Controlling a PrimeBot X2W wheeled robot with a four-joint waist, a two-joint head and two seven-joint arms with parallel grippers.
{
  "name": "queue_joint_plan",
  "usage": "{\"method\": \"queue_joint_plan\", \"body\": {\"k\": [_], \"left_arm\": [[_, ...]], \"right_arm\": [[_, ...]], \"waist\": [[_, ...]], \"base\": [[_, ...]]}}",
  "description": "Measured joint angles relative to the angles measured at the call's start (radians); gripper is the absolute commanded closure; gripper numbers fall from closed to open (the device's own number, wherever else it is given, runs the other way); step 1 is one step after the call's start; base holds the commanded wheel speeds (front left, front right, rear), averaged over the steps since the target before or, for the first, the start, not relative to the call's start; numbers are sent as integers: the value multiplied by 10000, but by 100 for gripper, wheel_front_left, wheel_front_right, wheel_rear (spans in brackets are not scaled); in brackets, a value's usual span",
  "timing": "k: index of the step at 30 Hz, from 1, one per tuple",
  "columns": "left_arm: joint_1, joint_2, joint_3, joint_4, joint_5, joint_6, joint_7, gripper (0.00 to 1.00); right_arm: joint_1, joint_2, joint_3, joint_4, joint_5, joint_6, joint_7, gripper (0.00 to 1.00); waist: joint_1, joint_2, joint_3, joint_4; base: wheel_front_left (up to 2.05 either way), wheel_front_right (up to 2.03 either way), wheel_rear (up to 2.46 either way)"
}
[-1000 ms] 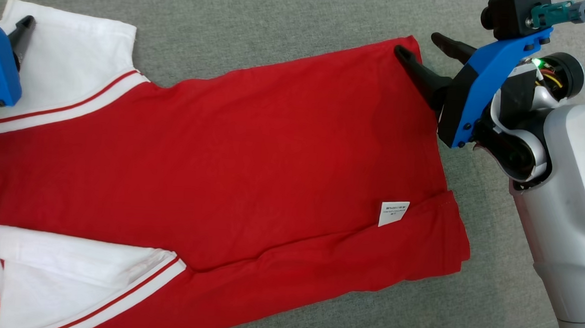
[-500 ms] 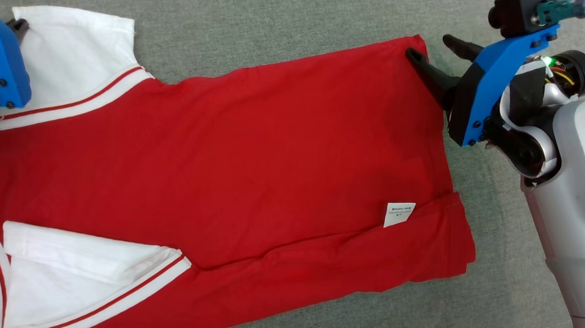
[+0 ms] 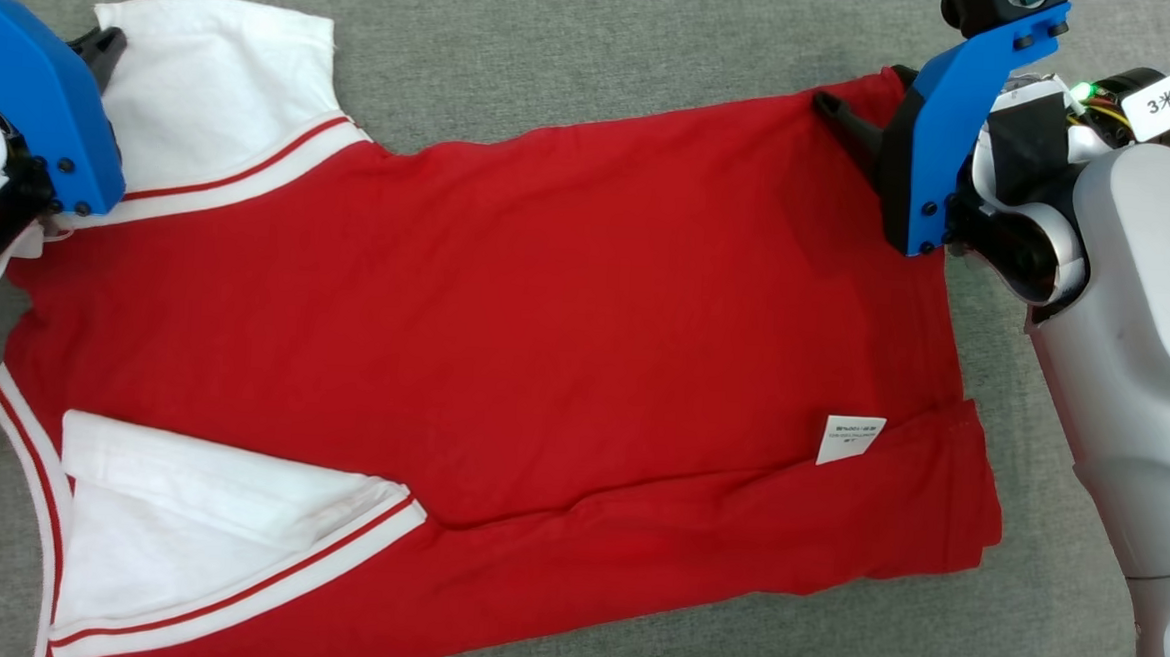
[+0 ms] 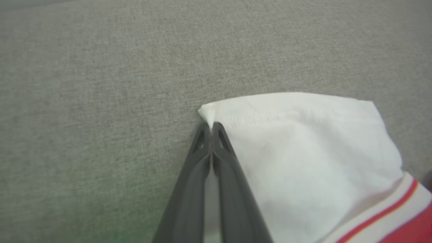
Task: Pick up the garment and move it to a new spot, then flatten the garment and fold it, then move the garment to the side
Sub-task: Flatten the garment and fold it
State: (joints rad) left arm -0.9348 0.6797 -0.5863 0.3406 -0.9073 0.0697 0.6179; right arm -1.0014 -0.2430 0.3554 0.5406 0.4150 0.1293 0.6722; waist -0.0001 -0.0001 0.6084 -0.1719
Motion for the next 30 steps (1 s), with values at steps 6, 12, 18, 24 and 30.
{"method": "queue_joint_plan", "body": {"k": [6,12,18,24,30], "left_arm": [[130,-378,12,142,-6,-255,-784,100],[277,-690,257,213,23,-709,-2194,100],[655,-957,261,280,105,-1174,-3390,100],[1632,-1432,207,-27,-25,-1563,-4681,100],[3293,-1639,2,-1009,-349,-1689,-5636,100]], "right_arm": [[-150,-19,-46,447,-157,21,-345,100],[-65,-230,-479,610,-362,17,-1160,100],[497,-295,-951,711,-556,15,-1645,100],[1561,-541,-1060,698,-531,15,-1923,100],[2775,-1016,-1185,685,-539,13,-2339,100]], "waist": [[2,1,-161,282],[2,1,-648,534],[1,1,-1305,840],[0,1,-2088,1277],[-1,0,-2959,1838]], "base": [[0,0,0],[0,0,0],[0,0,0],[0,0,0],[0,0,0]]}}
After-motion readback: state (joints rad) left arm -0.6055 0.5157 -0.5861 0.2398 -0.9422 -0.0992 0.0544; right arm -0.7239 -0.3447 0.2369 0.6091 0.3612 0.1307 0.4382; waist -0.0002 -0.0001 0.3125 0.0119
